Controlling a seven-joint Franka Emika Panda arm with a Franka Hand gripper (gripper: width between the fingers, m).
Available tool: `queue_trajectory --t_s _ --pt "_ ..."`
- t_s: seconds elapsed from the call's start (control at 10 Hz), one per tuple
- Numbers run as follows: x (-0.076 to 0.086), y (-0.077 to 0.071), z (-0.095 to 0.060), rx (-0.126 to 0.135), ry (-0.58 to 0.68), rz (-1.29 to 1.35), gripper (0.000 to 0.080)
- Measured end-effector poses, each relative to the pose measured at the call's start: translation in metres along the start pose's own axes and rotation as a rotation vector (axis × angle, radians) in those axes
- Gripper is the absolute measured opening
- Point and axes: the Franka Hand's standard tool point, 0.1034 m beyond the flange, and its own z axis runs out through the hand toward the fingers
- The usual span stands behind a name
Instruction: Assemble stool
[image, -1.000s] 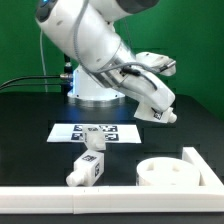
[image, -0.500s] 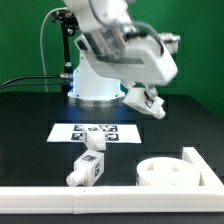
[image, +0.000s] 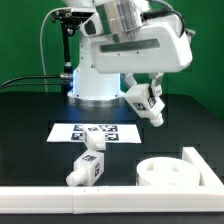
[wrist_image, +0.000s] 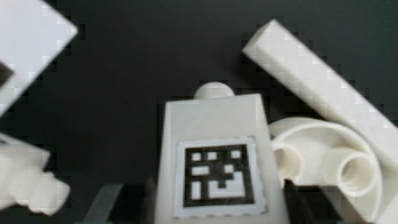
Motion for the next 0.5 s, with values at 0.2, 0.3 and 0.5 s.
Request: queue_trajectory --t_s 0.2,0.3,0.5 --pt "0.016 -0.016 -0.008 -0.023 0.063 -0.111 0.0337" --pt "0.022 -0.024 -0.009 -0.01 0.105 -0.141 0.0337" --pt "0.009 -0.044 -0.003 0.024 0.195 -0.177 0.0337"
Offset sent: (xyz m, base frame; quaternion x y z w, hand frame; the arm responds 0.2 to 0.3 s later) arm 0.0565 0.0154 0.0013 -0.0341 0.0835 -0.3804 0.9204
